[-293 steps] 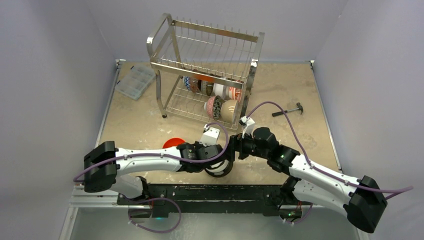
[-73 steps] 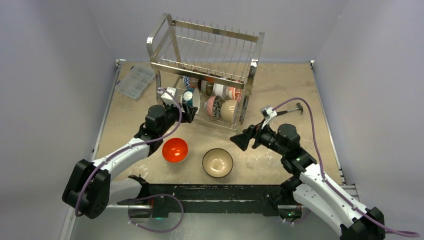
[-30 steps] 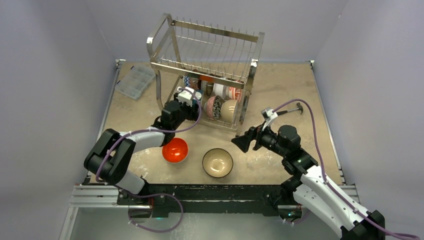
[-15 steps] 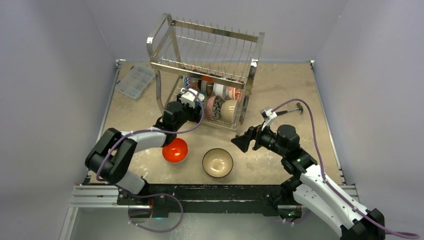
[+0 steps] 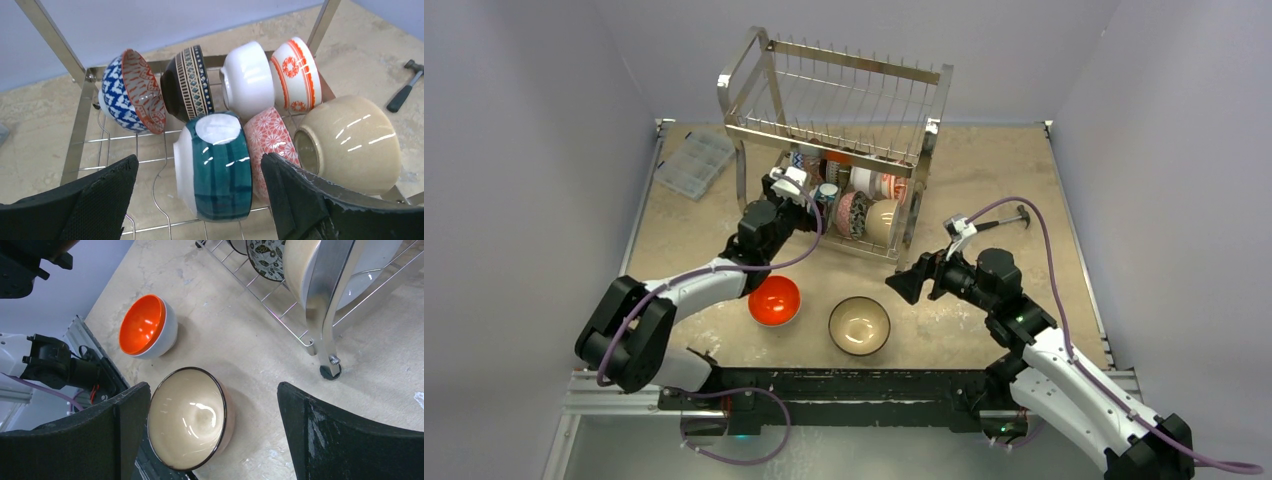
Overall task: Load the bowls into the dish rack
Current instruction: Place the bowl in the dish rack, then adjust the dish rack at the center of the board.
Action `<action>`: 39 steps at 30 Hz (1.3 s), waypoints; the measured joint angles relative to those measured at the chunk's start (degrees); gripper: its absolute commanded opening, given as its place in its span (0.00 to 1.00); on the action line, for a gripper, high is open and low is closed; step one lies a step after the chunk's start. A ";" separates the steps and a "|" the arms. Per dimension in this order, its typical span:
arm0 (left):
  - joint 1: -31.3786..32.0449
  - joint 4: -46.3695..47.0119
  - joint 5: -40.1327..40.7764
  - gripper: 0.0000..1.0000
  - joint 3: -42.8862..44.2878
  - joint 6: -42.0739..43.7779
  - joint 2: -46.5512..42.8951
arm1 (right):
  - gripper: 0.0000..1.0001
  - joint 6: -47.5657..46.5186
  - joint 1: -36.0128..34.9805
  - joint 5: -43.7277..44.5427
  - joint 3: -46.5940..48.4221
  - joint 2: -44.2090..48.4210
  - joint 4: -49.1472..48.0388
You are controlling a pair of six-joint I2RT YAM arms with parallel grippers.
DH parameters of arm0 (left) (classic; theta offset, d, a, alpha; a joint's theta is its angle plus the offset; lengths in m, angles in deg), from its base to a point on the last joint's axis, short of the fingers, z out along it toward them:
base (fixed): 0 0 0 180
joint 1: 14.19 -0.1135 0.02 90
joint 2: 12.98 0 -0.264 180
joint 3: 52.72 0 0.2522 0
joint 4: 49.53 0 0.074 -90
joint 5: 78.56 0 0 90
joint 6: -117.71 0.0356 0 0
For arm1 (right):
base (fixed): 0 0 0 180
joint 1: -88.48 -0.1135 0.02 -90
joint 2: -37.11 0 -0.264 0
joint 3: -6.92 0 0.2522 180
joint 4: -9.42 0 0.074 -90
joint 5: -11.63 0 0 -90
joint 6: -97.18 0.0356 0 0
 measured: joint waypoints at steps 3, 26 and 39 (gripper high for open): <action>0.00 0.33 0.35 0.96 0.00 0.00 -1.14 | 0.99 0.02 0.00 -0.02 0.00 0.00 0.02; 0.00 -21.05 3.69 0.99 -12.41 -20.50 -30.23 | 0.99 0.66 0.02 -1.49 -1.36 -0.22 -1.09; 0.00 -36.92 -0.26 0.99 -12.41 -29.62 -29.09 | 0.81 1.46 0.00 9.88 -2.27 -6.47 -3.02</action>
